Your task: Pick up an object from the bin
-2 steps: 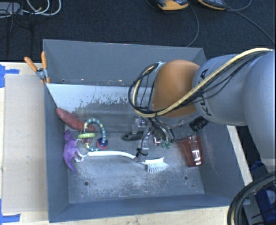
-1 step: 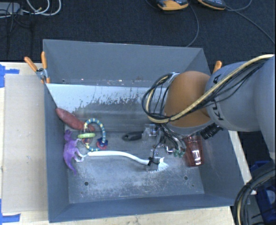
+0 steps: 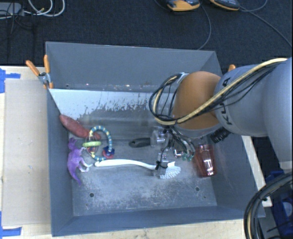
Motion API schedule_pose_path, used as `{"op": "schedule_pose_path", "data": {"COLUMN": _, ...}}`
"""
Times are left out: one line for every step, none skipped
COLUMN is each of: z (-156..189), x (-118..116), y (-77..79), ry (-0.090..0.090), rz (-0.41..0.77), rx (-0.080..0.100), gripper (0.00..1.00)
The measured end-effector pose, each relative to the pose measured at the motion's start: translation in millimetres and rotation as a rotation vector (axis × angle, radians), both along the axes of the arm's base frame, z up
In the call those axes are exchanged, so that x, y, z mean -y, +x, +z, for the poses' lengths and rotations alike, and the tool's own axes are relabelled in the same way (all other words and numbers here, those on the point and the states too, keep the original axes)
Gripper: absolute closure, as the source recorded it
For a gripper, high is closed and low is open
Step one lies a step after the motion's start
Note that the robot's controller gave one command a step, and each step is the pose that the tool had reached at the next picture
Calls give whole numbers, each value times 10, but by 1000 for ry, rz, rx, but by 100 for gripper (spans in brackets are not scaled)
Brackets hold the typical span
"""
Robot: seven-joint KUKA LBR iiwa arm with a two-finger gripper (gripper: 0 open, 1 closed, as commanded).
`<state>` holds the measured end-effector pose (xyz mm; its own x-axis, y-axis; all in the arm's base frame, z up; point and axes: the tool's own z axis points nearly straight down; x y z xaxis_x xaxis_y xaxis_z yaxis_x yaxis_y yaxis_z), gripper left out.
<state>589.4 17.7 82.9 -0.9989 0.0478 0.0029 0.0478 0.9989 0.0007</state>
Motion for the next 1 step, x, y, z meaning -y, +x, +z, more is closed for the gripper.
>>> {"op": "schedule_pose_path", "data": {"z": -94, "x": 33, "y": 100, "ry": 1, "rz": -81, "rx": -3, "gripper": 0}}
